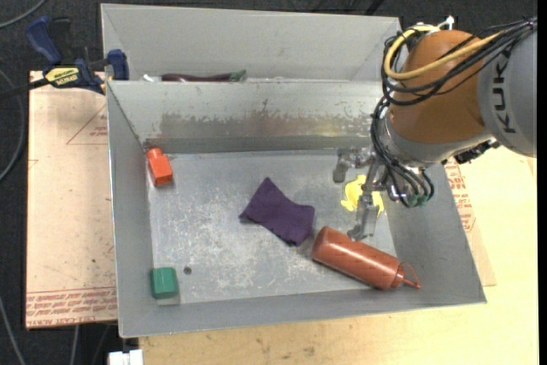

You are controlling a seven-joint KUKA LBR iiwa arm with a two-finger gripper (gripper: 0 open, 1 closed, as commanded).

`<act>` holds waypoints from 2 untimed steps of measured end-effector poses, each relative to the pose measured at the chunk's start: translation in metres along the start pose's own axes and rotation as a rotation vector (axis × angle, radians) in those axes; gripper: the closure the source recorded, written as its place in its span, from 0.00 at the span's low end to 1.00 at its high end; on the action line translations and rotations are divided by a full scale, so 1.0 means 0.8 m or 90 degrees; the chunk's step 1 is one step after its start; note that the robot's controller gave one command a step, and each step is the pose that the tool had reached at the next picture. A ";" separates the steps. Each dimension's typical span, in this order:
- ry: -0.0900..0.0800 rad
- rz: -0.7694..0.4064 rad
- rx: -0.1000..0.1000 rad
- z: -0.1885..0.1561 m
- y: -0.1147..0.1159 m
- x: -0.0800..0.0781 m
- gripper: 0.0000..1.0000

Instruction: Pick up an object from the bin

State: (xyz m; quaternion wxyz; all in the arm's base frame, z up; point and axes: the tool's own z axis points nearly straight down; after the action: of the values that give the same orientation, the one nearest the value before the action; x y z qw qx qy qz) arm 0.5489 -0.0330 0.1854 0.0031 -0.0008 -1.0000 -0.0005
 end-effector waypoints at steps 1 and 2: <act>-0.004 -0.001 0.000 -0.006 0.000 -0.002 0.00; -0.009 -0.033 0.001 0.034 0.024 -0.009 0.00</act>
Offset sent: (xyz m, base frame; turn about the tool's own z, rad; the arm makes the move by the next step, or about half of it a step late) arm 0.0097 0.0507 -0.0792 -0.1301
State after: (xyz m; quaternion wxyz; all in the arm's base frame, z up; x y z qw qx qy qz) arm 0.5561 -0.0135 0.1582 -0.0037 0.0249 -0.9997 0.0005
